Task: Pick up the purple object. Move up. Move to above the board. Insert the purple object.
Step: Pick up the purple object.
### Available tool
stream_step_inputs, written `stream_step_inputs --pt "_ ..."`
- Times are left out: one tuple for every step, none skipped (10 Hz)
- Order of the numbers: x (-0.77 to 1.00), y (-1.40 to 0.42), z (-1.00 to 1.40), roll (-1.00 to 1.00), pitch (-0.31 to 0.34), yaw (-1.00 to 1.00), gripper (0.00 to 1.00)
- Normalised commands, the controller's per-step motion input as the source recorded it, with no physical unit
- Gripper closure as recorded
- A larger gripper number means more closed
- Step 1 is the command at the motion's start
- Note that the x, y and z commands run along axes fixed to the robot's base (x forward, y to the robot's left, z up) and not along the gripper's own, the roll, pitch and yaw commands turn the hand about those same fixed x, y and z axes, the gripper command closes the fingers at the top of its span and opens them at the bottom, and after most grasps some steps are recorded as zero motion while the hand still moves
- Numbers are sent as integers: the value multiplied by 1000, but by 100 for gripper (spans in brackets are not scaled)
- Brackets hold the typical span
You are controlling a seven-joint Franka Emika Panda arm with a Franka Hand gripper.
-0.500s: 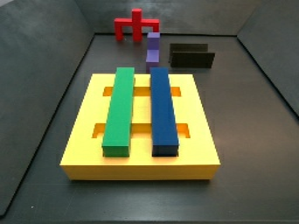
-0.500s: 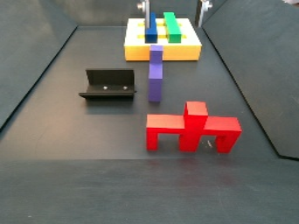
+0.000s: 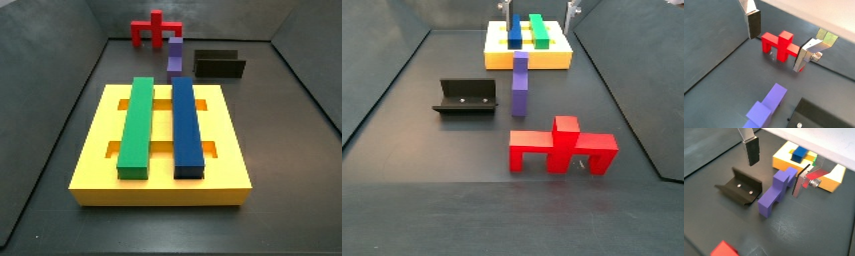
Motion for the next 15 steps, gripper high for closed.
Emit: stream_step_inputs --pt "0 -151 -43 -136 -50 -869 0" --pt "0 -154 -57 -130 -47 -874 0" --pt "0 -83 0 -236 -83 -863 0" --pt "0 -83 0 -229 -96 -871 0" --pt "0 -77 -40 -183 -116 -914 0" --pt "0 -71 -109 -140 -79 -949 0" --pt "0 -80 -137 -123 -53 -946 0" --pt "0 -157 -223 -61 -30 -923 0" --pt "0 -200 -280 -27 -27 -894 0" --pt "0 -209 -280 -24 -14 -874 0" --pt "34 -214 -269 -33 -4 -840 0" --pt "91 -217 -263 -43 0 -797 0" --pt "131 -220 -254 -49 0 -769 0" --pt "157 -226 -263 -47 0 -751 0" --pt "166 -226 -269 -47 0 -746 0"
